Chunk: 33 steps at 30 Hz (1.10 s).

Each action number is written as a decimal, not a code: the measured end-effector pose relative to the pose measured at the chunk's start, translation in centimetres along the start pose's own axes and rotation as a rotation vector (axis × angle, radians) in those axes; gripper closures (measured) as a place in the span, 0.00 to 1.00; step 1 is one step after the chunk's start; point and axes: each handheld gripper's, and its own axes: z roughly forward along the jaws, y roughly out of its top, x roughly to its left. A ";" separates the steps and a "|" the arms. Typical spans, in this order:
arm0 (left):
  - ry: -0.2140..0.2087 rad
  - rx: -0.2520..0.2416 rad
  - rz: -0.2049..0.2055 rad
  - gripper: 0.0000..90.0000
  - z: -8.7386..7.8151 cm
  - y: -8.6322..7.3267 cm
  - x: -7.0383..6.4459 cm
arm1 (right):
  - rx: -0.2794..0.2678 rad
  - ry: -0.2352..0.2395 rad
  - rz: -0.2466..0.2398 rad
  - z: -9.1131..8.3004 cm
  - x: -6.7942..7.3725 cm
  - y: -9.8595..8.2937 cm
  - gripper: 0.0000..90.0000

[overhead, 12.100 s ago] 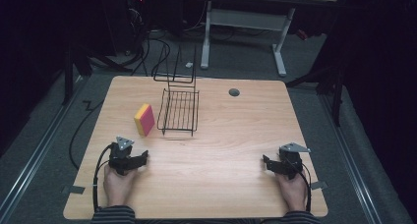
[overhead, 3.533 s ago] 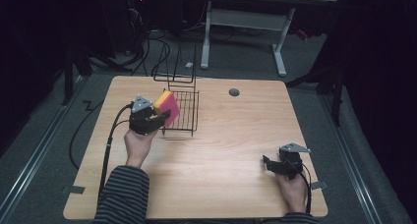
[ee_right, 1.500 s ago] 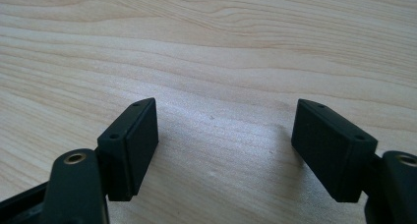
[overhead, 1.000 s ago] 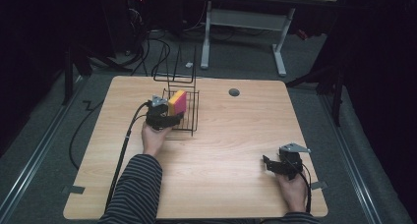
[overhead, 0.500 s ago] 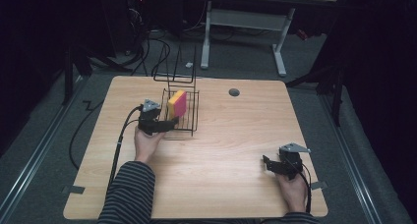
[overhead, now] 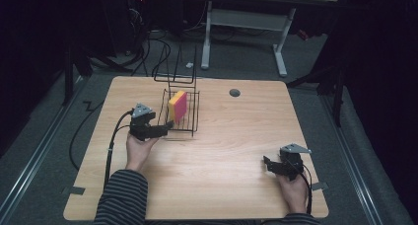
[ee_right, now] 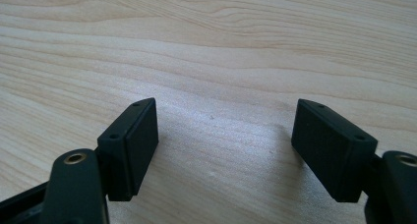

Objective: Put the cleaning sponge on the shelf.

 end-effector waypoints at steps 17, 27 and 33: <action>0.006 -0.027 0.019 0.18 -1.9 0.1 -0.8 | 0.000 0.002 -0.001 0.0 0.0 0.0 0.29; 0.022 -0.052 0.009 0.19 -3.6 -0.5 -0.4 | 0.000 0.001 -0.001 0.0 0.0 0.0 0.29; 0.025 -0.071 -0.014 0.19 -4.7 -1.0 -0.1 | 0.000 0.001 -0.001 0.0 0.0 0.0 0.29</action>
